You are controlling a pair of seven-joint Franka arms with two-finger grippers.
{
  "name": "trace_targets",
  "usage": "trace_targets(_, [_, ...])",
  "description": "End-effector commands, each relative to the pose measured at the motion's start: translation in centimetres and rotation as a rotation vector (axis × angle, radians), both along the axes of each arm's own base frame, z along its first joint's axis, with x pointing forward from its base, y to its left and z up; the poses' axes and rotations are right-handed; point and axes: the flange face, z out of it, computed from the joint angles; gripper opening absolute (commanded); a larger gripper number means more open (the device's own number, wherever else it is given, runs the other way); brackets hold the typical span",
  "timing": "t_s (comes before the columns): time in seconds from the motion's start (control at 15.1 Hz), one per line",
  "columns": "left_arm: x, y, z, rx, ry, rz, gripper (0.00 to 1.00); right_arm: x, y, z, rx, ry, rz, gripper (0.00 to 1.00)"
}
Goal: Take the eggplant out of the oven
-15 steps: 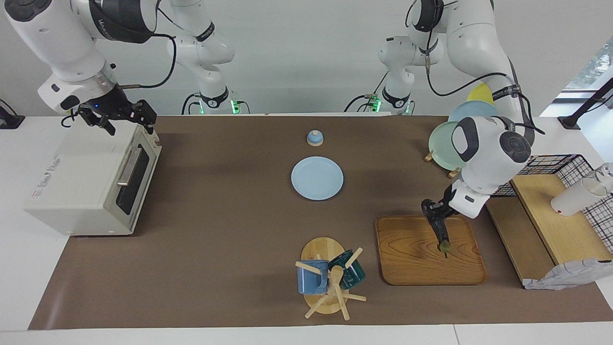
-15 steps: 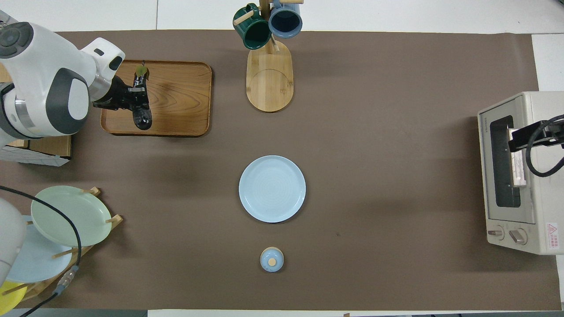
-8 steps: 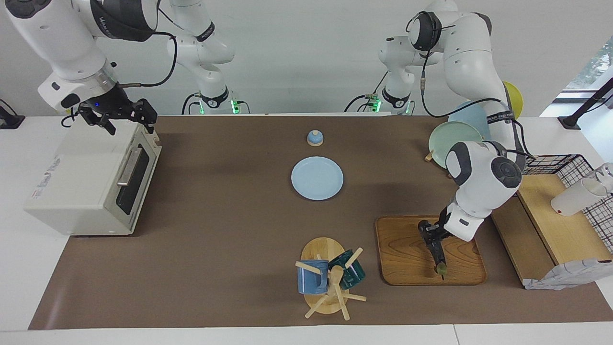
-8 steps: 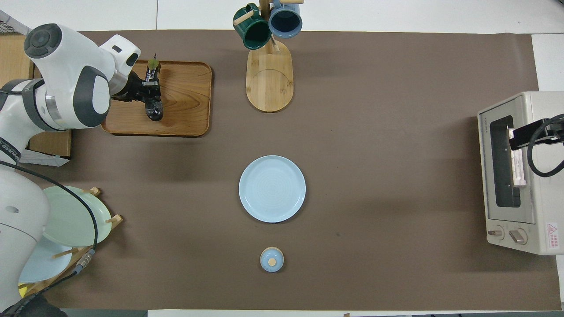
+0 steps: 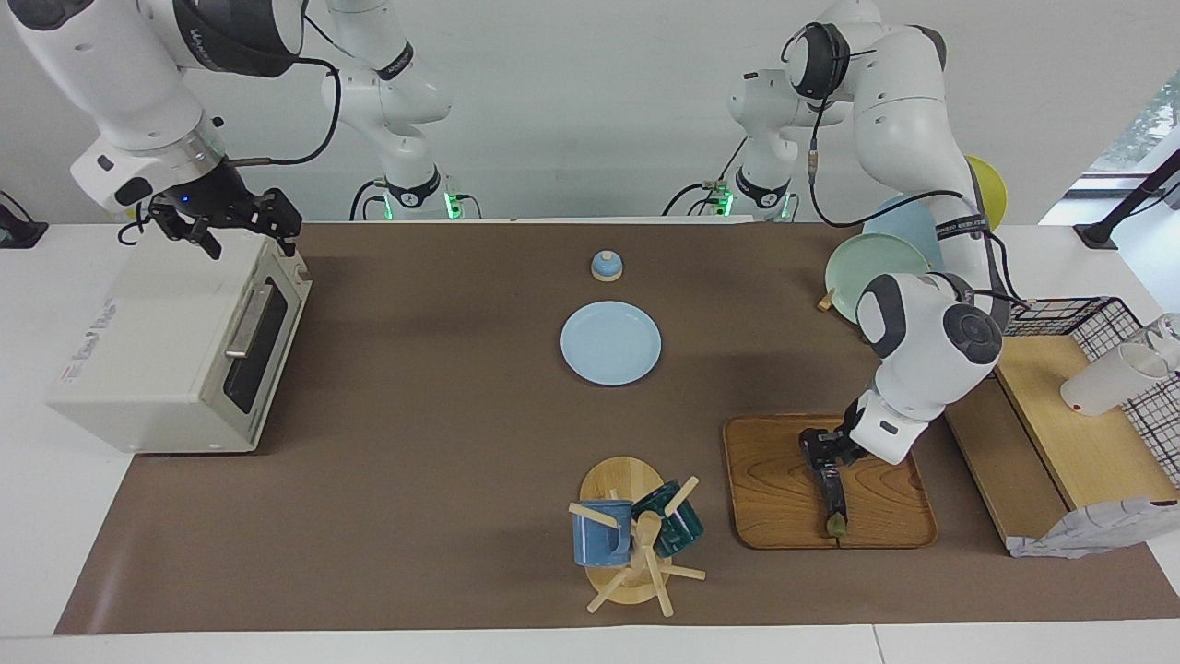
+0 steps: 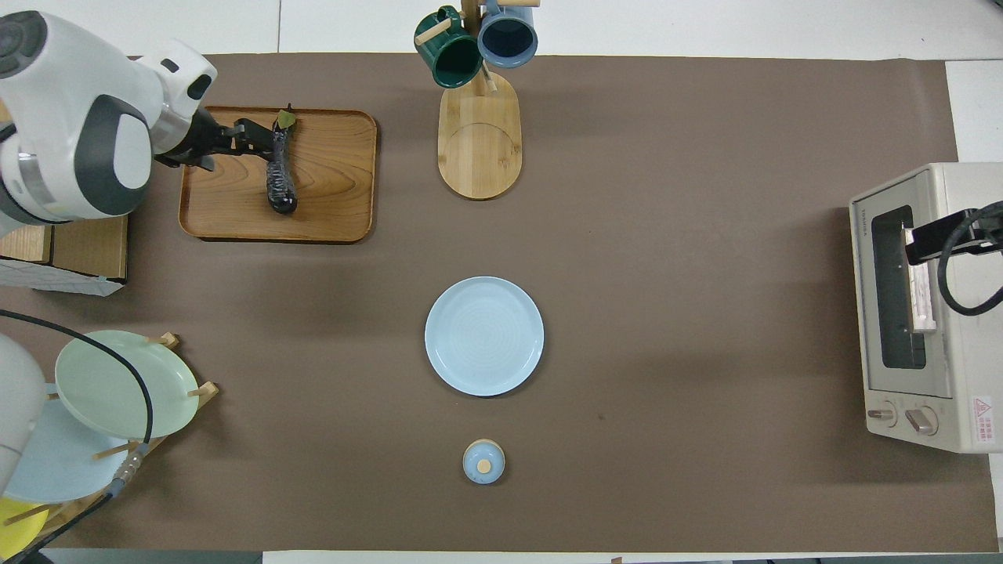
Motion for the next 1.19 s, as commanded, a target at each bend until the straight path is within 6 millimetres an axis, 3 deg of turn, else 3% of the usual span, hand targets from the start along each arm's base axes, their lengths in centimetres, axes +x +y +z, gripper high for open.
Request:
trace_targets(0.0, [-3.0, 1.1, 6.8, 0.001, 0.012, -0.006, 1.00, 0.0, 0.1, 0.4, 0.016, 0.005, 0.001, 1.00])
trace_targets(0.4, [-10.1, 1.9, 18.4, 0.101, 0.046, -0.047, 1.00, 0.0, 0.3, 0.4, 0.017, 0.004, 0.004, 1.00])
trace_targets(0.53, [-12.2, 1.9, 20.7, 0.126, 0.064, -0.062, 1.00, 0.0, 0.4, 0.4, 0.019, 0.004, 0.007, 1.00])
trace_targets(0.73, [-14.9, 1.8, 20.8, 0.129, 0.101, -0.072, 1.00, 0.1, 0.4, 0.4, 0.023, 0.002, 0.006, 1.00])
trace_targets(0.86, [-16.8, 1.8, 19.4, 0.132, 0.122, -0.076, 1.00, 0.1, 0.4, 0.4, 0.026, 0.000, 0.006, 1.00])
trace_targets(1.12, [-18.3, 1.2, 17.7, 0.135, 0.140, -0.090, 1.00, 0.1, 0.4, 0.5, 0.026, -0.002, 0.006, 1.00])
